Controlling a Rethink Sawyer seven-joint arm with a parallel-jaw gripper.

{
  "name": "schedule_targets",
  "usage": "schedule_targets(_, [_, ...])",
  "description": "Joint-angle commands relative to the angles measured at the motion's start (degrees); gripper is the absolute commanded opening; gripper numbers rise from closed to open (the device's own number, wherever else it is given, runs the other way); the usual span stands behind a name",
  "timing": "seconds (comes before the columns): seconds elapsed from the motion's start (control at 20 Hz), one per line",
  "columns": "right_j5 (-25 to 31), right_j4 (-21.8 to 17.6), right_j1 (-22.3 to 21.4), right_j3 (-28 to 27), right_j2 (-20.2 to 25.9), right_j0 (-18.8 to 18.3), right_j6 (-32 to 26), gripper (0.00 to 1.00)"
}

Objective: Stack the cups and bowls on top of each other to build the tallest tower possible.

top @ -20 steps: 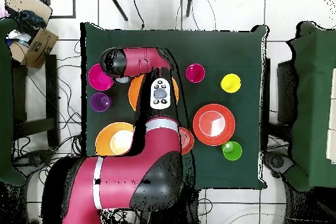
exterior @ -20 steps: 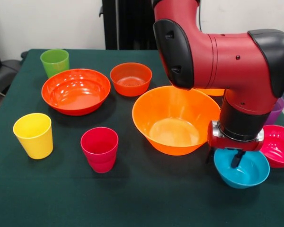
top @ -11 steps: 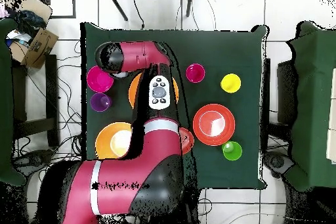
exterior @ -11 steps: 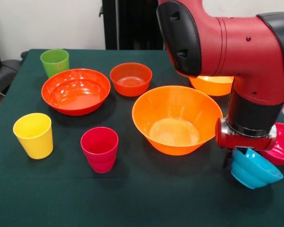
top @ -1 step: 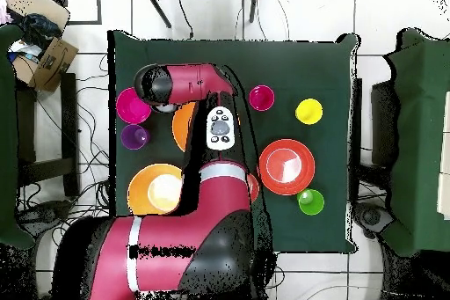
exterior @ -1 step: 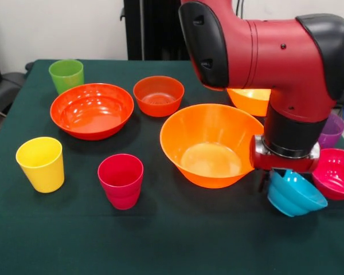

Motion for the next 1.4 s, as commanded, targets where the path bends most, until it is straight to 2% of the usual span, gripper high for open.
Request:
schedule_targets(0.05, [1.34,-2.18,-4.58,7.25,6.3,-1.22,-7.65,0.0])
schedule_targets(0.5, [4.16,1.37,-10.97,12.23,5.68,-1.46,-1.15,0.0])
schedule_targets(0.7, [2.54,3.47,-17.61,20.45,8.53,-4.51,-3.92,0.0])
schedule_targets(0.9, [-0.02,4.55,-20.32,24.81,12.46,-7.96,-6.57,0.0])
schedule_targets(1.1, [1.17,4.24,-23.38,28.57,13.2,-9.51,-6.74,0.0])
schedule_targets(1.4, [0.63,0.61,-26.19,34.34,12.51,-12.48,-8.1,0.0])
